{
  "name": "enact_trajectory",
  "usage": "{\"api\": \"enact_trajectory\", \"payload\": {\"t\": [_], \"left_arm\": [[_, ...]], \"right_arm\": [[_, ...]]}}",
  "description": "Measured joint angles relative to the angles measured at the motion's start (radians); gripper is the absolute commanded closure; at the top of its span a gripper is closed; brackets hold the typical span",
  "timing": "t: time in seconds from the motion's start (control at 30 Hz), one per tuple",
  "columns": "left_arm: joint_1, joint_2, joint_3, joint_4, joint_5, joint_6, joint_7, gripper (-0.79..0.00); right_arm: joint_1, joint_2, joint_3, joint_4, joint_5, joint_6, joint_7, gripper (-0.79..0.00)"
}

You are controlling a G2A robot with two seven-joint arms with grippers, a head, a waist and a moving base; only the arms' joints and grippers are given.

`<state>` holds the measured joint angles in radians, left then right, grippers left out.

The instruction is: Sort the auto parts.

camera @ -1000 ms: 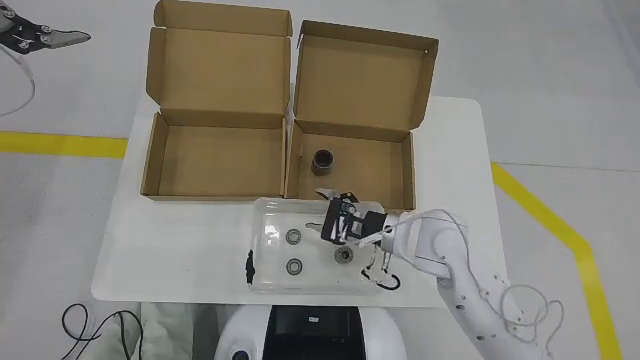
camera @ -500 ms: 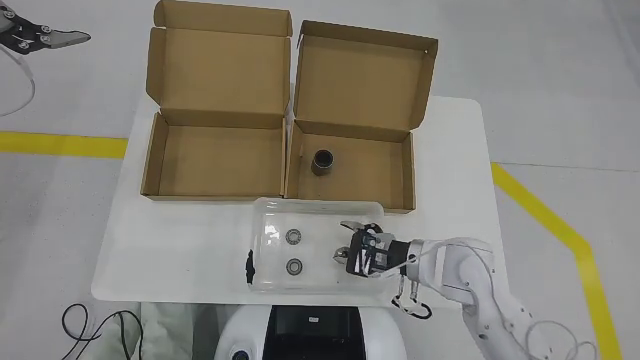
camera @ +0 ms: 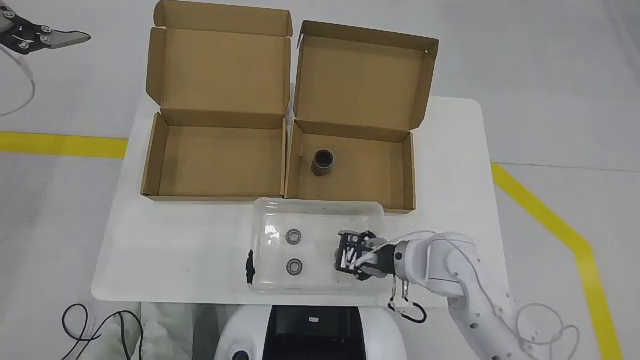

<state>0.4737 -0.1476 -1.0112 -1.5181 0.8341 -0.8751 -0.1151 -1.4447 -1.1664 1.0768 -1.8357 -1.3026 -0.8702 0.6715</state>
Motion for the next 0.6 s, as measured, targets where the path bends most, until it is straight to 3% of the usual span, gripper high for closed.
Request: {"api": "enact_trajectory", "payload": {"t": [0.6], "left_arm": [[0.000,0.000,0.000,0.000,0.000,0.000,0.000,-0.785]], "right_arm": [[0.080,0.000,-0.092,0.057,0.084,0.096,0.190,-0.391]]}}
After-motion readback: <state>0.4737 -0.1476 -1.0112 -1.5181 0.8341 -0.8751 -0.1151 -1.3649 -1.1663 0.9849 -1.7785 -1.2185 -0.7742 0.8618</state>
